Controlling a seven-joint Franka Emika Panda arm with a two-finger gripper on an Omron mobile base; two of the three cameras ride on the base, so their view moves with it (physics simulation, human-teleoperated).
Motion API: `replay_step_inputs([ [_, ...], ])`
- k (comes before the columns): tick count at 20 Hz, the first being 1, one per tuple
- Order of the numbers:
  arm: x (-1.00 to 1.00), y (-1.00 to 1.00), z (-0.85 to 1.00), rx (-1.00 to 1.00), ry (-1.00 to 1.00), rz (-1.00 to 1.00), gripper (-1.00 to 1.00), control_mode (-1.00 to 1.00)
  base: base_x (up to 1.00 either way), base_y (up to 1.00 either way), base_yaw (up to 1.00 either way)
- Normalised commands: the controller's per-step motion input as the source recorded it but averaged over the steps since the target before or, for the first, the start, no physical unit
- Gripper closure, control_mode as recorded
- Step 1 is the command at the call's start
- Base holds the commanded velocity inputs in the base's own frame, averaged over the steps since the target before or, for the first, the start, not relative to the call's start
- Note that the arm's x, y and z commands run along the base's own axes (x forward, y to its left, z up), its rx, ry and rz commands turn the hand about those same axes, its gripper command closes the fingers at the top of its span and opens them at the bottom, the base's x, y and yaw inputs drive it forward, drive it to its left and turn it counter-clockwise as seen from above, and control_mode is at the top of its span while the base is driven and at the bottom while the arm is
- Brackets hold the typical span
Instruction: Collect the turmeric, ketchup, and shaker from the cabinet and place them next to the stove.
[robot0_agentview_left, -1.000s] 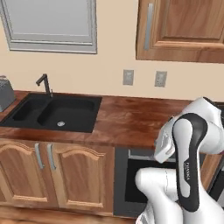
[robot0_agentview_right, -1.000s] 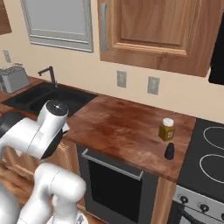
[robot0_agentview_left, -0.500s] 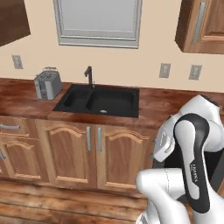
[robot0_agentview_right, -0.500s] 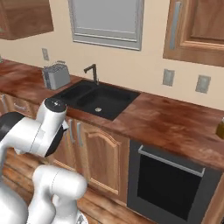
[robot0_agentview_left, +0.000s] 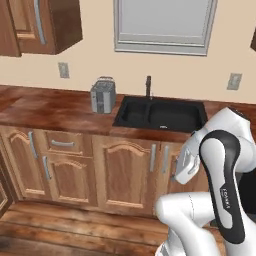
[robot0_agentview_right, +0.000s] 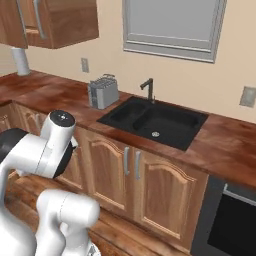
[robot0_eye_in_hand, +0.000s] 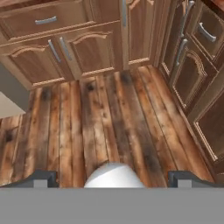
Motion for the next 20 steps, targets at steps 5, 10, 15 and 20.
replay_step_inputs([
  [5,0.00,0.00,0.00,0.00,0.00,0.00,-1.00,1.00,0.18,1.00,0.02],
  [10,0.00,0.00,0.00,0.00,0.00,0.00,-1.00,1.00,0.18,1.00,0.01],
  [15,0.00,0.00,0.00,0.00,0.00,0.00,-1.00,1.00,0.40,0.96,0.10],
  [20,0.00,0.00,0.00,0.00,0.00,0.00,-1.00,1.00,0.38,0.41,0.23],
])
